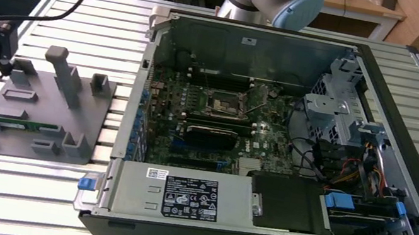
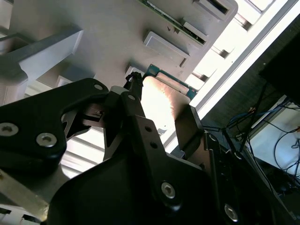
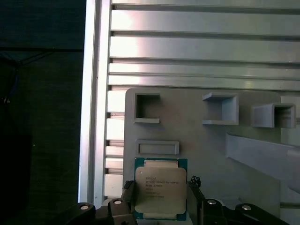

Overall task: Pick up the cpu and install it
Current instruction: 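Pick up the cpu and move it towards the insertion slot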

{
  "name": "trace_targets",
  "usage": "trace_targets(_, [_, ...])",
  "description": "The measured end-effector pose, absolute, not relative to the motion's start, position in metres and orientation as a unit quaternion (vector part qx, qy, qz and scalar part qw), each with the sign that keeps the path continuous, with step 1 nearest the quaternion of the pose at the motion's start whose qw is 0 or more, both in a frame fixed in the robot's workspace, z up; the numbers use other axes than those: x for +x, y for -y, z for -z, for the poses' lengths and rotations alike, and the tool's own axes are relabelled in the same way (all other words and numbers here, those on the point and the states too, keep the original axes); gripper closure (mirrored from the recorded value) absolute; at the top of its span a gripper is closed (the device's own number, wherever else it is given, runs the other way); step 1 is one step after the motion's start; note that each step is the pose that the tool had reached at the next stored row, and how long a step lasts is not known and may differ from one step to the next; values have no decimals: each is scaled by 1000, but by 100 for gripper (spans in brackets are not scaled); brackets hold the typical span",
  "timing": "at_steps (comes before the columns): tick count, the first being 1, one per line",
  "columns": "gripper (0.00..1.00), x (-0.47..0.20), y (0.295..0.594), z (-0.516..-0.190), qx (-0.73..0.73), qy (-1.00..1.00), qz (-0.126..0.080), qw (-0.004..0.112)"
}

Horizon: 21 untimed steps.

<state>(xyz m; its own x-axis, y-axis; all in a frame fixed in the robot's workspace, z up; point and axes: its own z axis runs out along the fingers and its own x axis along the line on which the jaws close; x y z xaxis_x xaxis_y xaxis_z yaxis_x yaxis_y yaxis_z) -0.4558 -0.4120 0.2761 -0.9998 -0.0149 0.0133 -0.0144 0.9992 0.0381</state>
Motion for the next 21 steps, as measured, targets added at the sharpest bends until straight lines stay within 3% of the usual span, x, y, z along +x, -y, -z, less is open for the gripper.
trace_targets(21, [47, -456, 412, -281, 7, 1000, 19, 7])
